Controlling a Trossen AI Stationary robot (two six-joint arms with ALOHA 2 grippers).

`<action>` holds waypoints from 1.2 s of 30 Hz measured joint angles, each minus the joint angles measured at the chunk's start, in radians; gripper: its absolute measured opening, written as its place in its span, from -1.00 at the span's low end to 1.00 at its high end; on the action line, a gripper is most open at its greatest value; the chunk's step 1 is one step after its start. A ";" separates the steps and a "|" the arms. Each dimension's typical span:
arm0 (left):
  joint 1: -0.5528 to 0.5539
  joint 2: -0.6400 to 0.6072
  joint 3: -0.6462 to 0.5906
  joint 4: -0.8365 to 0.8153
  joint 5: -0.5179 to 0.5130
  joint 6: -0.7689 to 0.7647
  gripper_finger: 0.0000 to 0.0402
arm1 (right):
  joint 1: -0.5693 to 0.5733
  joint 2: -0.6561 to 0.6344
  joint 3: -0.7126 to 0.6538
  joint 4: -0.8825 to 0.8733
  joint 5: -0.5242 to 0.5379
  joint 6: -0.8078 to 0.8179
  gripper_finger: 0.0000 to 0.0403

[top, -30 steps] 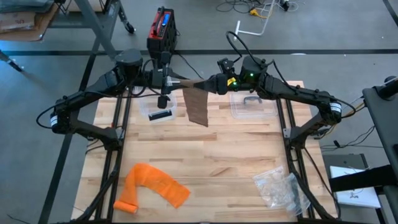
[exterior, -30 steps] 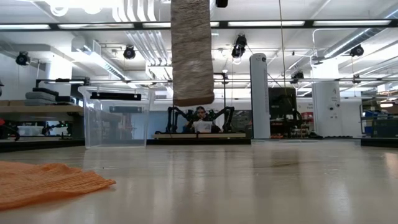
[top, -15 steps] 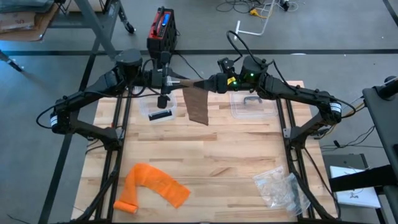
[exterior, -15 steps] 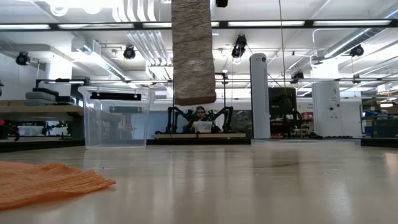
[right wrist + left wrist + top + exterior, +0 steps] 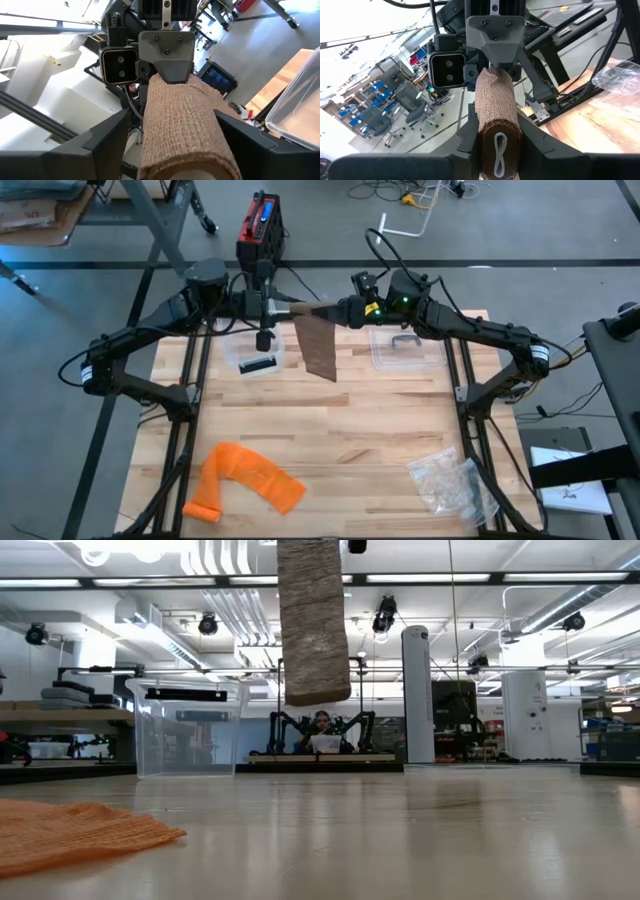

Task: Roll bandage
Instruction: Roll the brown bandage

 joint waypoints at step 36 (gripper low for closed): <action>0.005 -0.042 0.000 -0.053 -0.105 -0.298 0.05 | 0.000 0.002 0.000 0.020 0.048 -0.180 -0.19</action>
